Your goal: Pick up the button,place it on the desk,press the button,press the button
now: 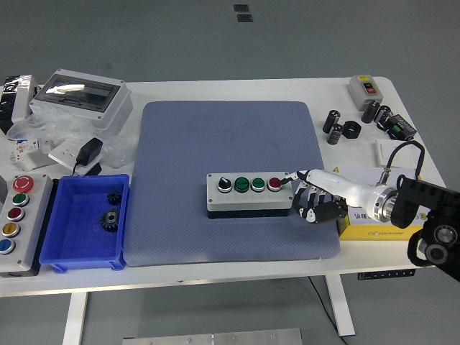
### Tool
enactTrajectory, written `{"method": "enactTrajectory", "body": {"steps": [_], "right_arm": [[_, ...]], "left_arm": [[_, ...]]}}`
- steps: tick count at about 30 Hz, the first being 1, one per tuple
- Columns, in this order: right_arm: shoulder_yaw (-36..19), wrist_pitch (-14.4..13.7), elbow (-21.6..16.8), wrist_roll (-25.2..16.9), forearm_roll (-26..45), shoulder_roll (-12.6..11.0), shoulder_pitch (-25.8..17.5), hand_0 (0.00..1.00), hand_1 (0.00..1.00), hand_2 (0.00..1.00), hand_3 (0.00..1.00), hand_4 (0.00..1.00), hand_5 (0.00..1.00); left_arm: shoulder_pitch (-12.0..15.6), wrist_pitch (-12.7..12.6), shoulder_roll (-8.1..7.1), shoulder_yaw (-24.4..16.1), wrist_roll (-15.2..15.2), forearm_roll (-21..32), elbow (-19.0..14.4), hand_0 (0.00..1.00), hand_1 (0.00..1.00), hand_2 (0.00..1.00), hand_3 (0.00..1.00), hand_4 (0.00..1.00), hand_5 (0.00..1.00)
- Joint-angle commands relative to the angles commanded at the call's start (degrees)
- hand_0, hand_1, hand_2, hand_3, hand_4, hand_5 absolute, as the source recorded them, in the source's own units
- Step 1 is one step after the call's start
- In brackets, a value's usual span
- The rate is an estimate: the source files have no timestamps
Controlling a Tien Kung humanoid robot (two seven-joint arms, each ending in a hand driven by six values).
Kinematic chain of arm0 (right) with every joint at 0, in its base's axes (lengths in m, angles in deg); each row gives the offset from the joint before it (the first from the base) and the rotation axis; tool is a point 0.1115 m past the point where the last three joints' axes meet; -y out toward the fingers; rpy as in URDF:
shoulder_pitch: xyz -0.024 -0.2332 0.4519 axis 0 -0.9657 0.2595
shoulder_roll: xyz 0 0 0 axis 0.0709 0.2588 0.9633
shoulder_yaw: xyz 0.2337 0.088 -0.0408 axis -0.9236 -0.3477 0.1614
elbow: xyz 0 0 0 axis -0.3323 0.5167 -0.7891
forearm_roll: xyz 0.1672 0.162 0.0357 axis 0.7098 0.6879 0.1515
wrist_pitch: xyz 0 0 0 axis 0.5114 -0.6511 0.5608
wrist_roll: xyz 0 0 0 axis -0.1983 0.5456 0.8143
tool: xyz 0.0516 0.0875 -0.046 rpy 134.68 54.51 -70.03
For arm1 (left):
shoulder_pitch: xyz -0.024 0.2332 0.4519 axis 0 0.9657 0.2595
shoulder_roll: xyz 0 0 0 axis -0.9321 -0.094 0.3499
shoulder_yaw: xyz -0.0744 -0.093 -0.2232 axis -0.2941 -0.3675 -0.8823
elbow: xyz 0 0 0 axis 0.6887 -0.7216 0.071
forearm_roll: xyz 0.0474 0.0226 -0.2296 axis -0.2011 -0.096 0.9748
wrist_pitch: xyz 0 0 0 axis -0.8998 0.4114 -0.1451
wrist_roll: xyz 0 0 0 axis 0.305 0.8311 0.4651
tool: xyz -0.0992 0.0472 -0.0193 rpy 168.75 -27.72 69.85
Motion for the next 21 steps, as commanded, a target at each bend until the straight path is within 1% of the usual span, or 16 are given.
{"method": "enactTrajectory", "body": {"steps": [3,4,15,21], "right_arm": [[0.3,-0.2,0.5,-0.1,-0.1,0.6,0.3,0.002,0.111,0.2,0.765,0.326,0.002],[0.4,-0.2,0.6,-0.1,-0.1,0.7,0.4,0.002,0.097,0.18,0.76,0.317,0.002],[0.5,-1.0,2.1,-0.4,-0.6,2.6,1.5,0.002,0.09,0.177,0.762,0.32,0.002],[0.2,-1.6,4.2,-0.4,-1.0,4.3,1.8,0.002,0.088,0.175,0.764,0.325,0.002]], "left_arm": [[0.0,0.0,0.09,0.1,0.0,0.1,0.0,0.623,0.619,0.546,0.592,0.641,0.146],[0.0,0.0,0.11,0.1,0.0,0.1,0.0,0.623,0.619,0.546,0.592,0.642,0.148],[0.0,0.0,0.27,0.0,-0.1,0.1,0.0,0.623,0.618,0.546,0.592,0.642,0.148],[0.0,0.0,0.31,0.2,-0.1,0.2,0.0,0.623,0.619,0.546,0.591,0.652,0.159]]}}
